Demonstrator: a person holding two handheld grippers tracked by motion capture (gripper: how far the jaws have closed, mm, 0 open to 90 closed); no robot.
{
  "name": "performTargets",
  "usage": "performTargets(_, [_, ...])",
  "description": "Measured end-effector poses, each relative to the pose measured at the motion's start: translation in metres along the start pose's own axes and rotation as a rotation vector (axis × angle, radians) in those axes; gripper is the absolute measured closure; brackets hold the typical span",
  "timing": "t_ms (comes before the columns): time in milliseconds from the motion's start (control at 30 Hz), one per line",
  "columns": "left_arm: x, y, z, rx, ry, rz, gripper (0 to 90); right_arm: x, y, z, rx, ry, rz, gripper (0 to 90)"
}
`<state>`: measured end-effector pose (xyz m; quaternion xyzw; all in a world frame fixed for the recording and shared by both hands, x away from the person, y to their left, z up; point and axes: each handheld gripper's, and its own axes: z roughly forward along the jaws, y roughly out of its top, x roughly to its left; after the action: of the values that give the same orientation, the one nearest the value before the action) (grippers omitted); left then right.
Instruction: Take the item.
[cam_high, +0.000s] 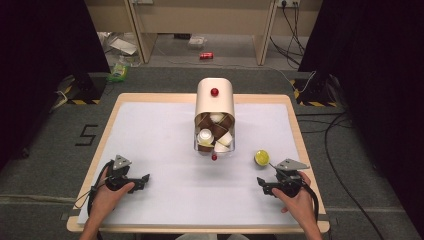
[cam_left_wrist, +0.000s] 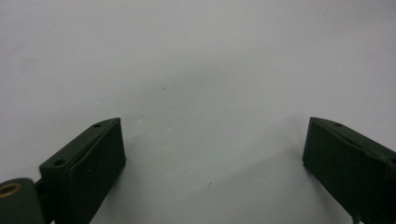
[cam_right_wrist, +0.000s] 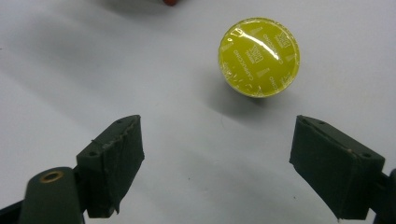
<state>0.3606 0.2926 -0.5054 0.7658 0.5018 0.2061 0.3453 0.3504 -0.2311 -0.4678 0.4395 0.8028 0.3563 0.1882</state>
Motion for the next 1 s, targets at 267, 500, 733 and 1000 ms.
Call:
performTargets(267, [0.0, 0.0, 0.0, 0.0, 0.0, 0.0, 5.1, 0.0, -0.008, -0.006, -0.001, -0.002, 0.003, 17.4])
performTargets(500, [0.0, 0.0, 0.0, 0.0, 0.0, 0.0, 5.1, -0.001, -0.013, -0.009, 0.002, -0.002, 0.01, 17.3])
performTargets(733, [0.0, 0.0, 0.0, 0.0, 0.0, 0.0, 5.1, 0.001, -0.021, -0.012, 0.017, 0.003, 0.018, 17.3])
performTargets(1000, [0.0, 0.0, 0.0, -0.001, 0.0, 0.0, 5.2, 0.004, -0.029, -0.015, 0.03, 0.002, 0.014, 17.2])
